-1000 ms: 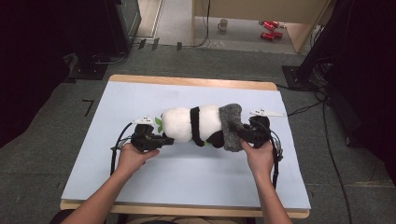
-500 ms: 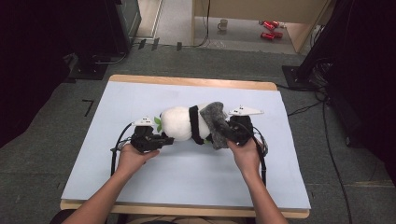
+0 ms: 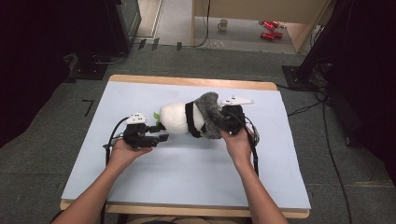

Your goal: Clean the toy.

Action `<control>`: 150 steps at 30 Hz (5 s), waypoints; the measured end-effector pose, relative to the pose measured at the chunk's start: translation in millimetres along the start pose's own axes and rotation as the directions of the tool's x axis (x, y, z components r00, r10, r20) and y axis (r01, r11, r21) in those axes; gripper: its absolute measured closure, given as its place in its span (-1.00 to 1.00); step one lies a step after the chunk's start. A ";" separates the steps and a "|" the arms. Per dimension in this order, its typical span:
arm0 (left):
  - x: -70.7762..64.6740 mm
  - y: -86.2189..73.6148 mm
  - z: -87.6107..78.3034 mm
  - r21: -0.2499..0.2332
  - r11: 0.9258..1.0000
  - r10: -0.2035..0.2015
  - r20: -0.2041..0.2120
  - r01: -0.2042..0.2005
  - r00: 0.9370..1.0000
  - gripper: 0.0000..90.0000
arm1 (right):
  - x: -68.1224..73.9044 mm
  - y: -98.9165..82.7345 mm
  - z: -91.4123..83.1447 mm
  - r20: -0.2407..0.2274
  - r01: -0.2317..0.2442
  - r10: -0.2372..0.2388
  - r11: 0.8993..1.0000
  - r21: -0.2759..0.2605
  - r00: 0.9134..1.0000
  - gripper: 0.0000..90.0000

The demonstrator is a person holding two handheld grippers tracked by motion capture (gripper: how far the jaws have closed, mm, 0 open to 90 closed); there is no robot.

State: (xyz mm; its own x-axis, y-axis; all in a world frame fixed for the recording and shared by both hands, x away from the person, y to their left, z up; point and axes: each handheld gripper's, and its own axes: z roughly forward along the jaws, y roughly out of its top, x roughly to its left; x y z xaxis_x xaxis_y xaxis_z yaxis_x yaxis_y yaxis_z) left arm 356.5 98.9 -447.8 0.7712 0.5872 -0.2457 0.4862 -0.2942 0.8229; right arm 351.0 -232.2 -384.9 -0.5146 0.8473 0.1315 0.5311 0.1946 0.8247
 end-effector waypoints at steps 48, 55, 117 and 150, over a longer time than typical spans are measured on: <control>2.5 22.0 20.2 -0.049 0.999 0.006 0.020 -0.005 1.000 0.63 | -10.1 21.5 -17.1 -0.045 -0.104 0.102 0.994 -0.041 0.994 0.73; -11.6 24.2 2.8 -0.015 0.999 -0.050 0.124 0.052 0.991 0.62 | -0.2 21.7 -48.7 -0.053 -0.082 0.079 0.995 -0.048 0.995 0.73; -25.3 16.4 31.2 0.037 0.991 -0.129 0.030 0.128 0.991 0.46 | -28.2 -5.8 -41.0 -0.040 -0.166 0.166 0.986 0.018 0.985 0.75; -39.1 15.8 23.6 0.007 0.992 -0.128 0.002 0.128 0.992 0.46 | 58.4 4.8 3.6 -0.281 -0.044 0.058 0.997 0.057 0.958 0.75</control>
State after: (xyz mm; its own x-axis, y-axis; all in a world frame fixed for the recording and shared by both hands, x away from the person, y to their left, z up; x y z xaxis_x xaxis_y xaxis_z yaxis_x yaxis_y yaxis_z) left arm 343.7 53.6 -437.3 0.7031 0.6189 -0.3502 0.5839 -0.2213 0.7811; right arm 325.9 -180.1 -375.2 -0.6509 0.6844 0.3285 0.5909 0.1851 0.7852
